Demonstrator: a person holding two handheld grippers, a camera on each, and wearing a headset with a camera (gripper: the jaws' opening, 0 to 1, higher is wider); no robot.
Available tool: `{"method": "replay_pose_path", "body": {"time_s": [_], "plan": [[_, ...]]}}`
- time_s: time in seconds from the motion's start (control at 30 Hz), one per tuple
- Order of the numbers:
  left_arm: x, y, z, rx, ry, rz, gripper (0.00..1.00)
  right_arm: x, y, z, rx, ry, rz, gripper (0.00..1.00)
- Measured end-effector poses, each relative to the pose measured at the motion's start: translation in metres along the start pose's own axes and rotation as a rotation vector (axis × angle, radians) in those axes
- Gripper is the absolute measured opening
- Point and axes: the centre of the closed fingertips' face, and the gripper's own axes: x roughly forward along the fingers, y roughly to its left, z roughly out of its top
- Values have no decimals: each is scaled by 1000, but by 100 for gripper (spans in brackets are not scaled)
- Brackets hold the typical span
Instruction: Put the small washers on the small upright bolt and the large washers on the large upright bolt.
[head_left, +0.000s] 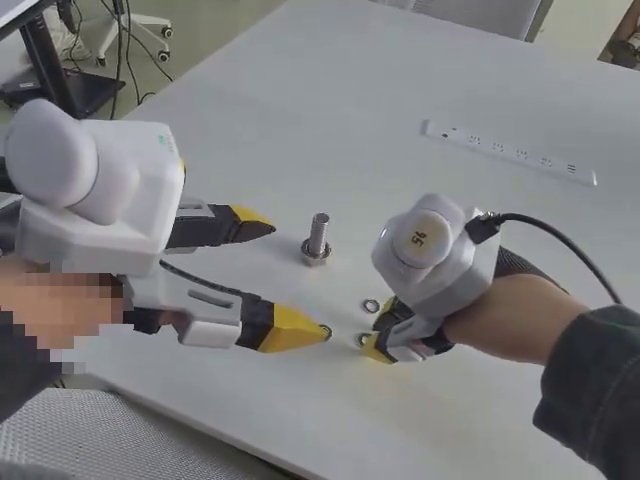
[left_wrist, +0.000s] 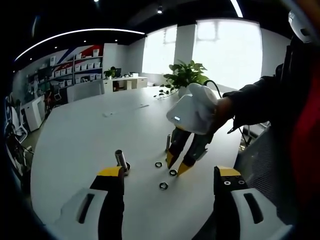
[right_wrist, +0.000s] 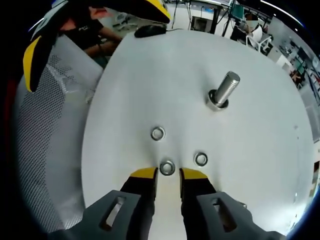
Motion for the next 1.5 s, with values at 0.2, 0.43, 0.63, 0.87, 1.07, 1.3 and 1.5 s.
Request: {"method": "replay_pose_path", "body": {"time_s": [0.2,0.43,0.63,0.87,1.07,1.3,1.5], "plan": [[-4,8,1,7,4,8,72,0,2,0,-16,6,1,18],[-5,13,-2,-2,7,12,72,1,3,2,-32,17,-1,16],[-4,12,-4,-7,12,5,72,1,2,2,-24,10,2,15],[-3,10,-5,-3,22,-2,72,0,2,3,-12,8,1,14],[-3,8,-6,0,27,-6,72,0,1,3,-8,5,-3,13],[-3,7,-7,2,30,-9,71,-1,1,3,-7,-1,-9,13],[-2,6,-7,4,31,-14,71,-5,3,3,1,-9,-11,13]]}}
